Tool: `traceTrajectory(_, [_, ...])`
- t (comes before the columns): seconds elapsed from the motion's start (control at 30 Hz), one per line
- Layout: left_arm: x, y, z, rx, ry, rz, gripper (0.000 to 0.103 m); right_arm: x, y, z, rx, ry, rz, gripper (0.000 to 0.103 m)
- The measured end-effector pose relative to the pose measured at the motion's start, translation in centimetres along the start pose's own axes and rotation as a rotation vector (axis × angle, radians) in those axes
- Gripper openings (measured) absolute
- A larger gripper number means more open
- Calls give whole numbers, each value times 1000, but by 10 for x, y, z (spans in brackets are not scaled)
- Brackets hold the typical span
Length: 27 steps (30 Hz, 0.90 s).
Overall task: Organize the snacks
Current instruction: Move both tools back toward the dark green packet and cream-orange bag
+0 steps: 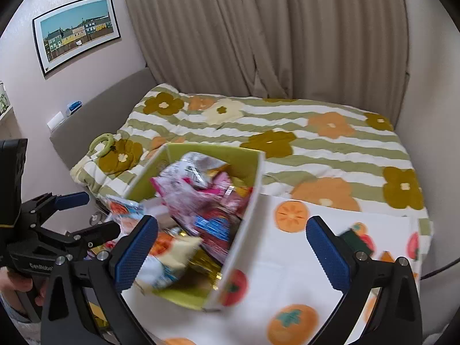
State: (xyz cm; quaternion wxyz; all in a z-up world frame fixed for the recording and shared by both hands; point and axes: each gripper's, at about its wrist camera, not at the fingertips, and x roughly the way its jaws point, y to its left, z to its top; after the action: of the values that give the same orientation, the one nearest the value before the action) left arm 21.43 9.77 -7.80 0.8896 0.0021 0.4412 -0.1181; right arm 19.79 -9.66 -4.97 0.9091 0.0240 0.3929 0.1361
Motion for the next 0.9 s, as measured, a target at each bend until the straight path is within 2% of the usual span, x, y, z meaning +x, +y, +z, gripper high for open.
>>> traceTrajectory(0.17, [2,-56,0,19,-4,-31,101,-37,-45,-15,16,-19,-36,103])
traceTrajectory(0.37, [21,-131,6,38,10,-74,101,-69,-109,-33,11,11,-94,103])
traceTrajectory(0.5, [42,-178,13,43,26,-91,101,-74,-151,-45,9,43,-98,103])
traceTrajectory(0.73, [106,-243,25,34,94,-104,101,-54,-210,-67,-28,123,-150,103])
traceTrajectory(0.9, [191,-274,33,0,176,-105,101,-25,-238,-83,-85,175,-149,103])
